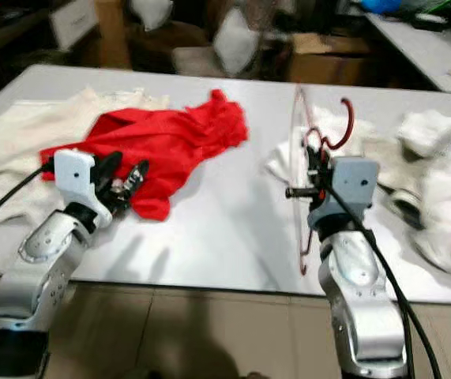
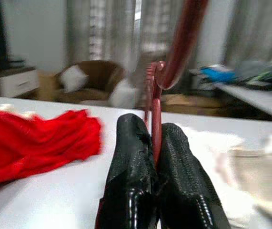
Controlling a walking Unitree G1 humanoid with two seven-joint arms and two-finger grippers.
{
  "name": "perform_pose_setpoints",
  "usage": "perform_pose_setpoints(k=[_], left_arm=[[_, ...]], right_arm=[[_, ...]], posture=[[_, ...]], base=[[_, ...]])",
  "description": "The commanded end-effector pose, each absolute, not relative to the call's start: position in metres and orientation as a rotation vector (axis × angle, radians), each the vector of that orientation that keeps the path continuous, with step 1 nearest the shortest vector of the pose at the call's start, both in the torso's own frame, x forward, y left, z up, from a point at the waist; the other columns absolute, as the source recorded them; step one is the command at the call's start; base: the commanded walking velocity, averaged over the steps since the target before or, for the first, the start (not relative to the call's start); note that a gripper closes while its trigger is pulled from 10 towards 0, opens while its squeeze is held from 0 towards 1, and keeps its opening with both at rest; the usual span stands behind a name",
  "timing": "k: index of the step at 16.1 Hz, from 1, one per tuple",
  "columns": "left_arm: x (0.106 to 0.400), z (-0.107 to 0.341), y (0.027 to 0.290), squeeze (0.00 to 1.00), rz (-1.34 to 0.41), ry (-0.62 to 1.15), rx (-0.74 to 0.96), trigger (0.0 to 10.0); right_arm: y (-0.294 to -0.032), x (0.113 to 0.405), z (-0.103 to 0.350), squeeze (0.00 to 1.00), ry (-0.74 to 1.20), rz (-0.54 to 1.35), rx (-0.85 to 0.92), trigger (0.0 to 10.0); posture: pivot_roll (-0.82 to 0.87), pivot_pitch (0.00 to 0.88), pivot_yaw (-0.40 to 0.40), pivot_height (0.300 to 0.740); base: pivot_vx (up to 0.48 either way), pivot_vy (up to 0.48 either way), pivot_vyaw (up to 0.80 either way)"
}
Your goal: Hang hanger
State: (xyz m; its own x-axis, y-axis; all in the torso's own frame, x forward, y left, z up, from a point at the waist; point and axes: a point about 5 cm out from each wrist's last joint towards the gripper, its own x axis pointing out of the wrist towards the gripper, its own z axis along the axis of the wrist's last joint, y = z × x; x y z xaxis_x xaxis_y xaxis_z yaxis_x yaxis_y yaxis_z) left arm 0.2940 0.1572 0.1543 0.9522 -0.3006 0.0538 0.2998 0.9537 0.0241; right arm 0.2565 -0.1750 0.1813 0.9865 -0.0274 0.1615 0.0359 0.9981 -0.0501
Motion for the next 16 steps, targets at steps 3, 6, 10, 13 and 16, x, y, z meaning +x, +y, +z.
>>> perform_pose_setpoints(k=[3, 6, 10, 13, 16], left_arm=[[0.285, 0.151, 0.154, 0.28, -0.259, -0.056, 0.039, 10.0], [0.286, 0.15, 0.155, 0.29, -0.254, -0.05, 0.093, 10.0], [0.291, 0.154, 0.159, 0.29, -0.24, -0.059, 0.106, 10.0], [0.286, 0.156, 0.157, 0.29, -0.219, -0.064, 0.081, 10.0], [0.286, 0.152, 0.152, 0.29, -0.24, -0.051, 0.081, 10.0]], right_arm=[[-0.173, 0.255, 0.175, 0.0, -0.139, -0.035, -0.052, 10.0], [-0.168, 0.257, 0.169, 0.0, -0.095, 0.039, -0.048, 10.0], [-0.161, 0.251, 0.165, 0.0, -0.039, 0.163, 0.031, 10.0], [-0.16, 0.254, 0.164, 0.0, -0.02, 0.162, 0.057, 10.0], [-0.164, 0.251, 0.169, 0.0, -0.041, 0.16, 0.083, 10.0]], posture=[[-0.06, 0.0, -0.039, 0.74], [-0.06, 0.0, -0.03, 0.74], [-0.06, 0.0, -0.021, 0.74], [-0.05, 0.0, -0.055, 0.74], [-0.07, 0.0, -0.033, 0.74]], base=[[0.0, 0.0, -0.8], [0.0, 0.0, -0.74], [0.0, 0.0, -0.62], [0.0, -0.097, -0.75], [0.0, -0.365, 0.0]])
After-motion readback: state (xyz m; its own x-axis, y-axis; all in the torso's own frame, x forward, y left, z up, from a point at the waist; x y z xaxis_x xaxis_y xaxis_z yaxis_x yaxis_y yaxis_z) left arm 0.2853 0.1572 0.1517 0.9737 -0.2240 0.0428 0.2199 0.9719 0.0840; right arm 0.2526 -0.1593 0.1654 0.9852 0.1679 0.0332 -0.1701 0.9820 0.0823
